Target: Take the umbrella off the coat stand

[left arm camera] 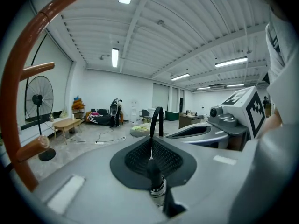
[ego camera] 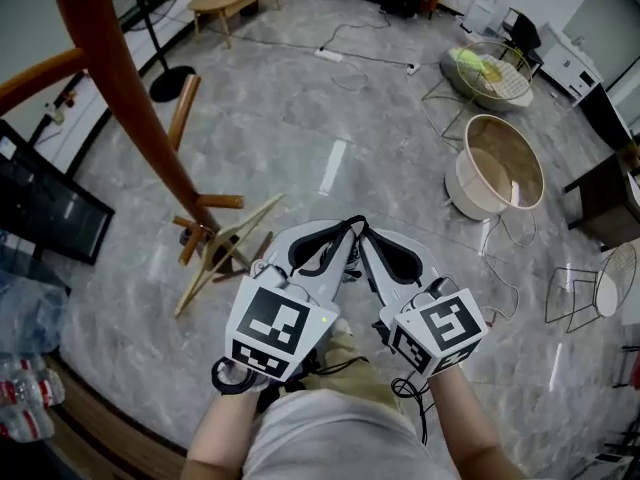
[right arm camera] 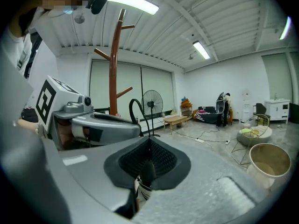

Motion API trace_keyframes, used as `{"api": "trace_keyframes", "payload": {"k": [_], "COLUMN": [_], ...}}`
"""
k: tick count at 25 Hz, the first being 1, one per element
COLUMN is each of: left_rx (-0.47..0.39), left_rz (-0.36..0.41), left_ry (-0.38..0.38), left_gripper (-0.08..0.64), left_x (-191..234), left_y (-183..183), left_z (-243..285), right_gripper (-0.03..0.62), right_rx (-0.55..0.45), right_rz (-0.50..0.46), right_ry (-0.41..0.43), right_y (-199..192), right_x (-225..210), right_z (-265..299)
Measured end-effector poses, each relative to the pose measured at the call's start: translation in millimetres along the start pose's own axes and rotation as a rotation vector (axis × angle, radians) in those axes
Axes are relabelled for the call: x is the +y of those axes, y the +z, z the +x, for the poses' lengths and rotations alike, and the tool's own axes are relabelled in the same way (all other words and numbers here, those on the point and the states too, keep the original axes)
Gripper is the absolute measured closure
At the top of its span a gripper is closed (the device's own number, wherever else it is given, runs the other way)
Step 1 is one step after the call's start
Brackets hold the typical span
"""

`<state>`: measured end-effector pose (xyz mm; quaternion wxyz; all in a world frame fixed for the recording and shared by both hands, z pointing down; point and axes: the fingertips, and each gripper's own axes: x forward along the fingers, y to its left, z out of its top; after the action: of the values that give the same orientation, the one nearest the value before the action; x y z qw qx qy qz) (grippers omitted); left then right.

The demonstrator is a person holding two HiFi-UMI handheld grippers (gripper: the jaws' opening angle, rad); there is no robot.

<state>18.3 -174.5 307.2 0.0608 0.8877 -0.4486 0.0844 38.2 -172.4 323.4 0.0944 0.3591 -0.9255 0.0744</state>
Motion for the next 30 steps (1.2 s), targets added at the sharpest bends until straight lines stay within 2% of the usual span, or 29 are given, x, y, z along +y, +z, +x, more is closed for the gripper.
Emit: {"api": "trace_keyframes", "payload": {"k": [7,13,22,30], "left_rx": [0.028,0.057,0.102,0.111], "left_rz": [0.035,0.052,0.074,0.060], "left_ry": [-0.123,-0.193,-0.264,-0.284], "left_gripper": [0.543,0.543,0.543,0.543], "left_x": [-32,-50,-69,-75], "left_y": [-4,-15,-25,-32], "left_z": [18,25,31,32], "right_gripper": [0.589,0.589,0.589,0.589], "right_rx": [0.012,0.031,0.052,0.059], "right_rz": [0.033,0.068,0.123,0.151], "right_ry": [-0.119,-0.189,-0.248,-0.277], "right_y": [-12,-27,-43,-51], "right_x": [-17,-23,-26,-28], "right_z": [-31,-48,-65,-71]}}
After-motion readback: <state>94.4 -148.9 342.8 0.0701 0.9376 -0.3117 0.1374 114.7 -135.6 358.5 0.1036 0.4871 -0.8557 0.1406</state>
